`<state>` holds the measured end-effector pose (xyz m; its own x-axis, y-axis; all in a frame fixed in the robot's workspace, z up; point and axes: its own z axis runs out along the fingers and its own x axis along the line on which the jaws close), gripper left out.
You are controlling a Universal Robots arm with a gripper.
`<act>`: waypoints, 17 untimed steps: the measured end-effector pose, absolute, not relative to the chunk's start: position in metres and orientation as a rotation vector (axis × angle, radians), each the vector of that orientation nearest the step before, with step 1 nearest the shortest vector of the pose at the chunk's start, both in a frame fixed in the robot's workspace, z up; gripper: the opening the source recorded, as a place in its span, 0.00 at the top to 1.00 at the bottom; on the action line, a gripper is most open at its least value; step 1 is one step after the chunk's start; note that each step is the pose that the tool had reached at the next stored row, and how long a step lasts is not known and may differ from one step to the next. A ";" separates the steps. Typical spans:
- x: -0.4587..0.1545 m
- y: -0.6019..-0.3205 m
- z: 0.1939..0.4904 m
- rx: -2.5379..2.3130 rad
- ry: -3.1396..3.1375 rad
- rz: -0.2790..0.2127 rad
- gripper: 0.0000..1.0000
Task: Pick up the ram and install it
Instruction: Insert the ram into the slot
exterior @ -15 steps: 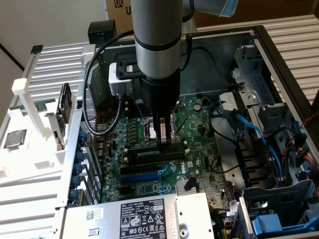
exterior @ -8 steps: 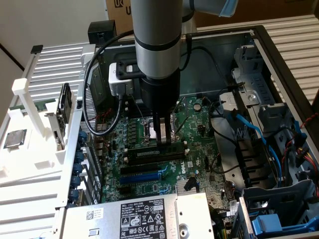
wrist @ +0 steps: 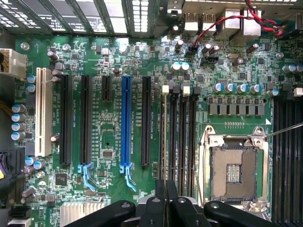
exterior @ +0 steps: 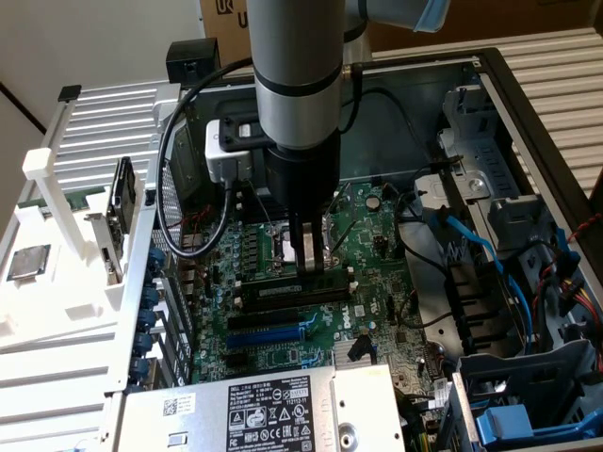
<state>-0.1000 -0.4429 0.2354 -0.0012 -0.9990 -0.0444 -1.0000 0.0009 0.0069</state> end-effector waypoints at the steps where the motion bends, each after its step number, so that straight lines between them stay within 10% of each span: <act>1: -0.100 -0.443 0.235 -2.203 2.202 0.056 0.88; 17: -0.100 -0.445 0.235 -2.205 2.196 0.052 0.88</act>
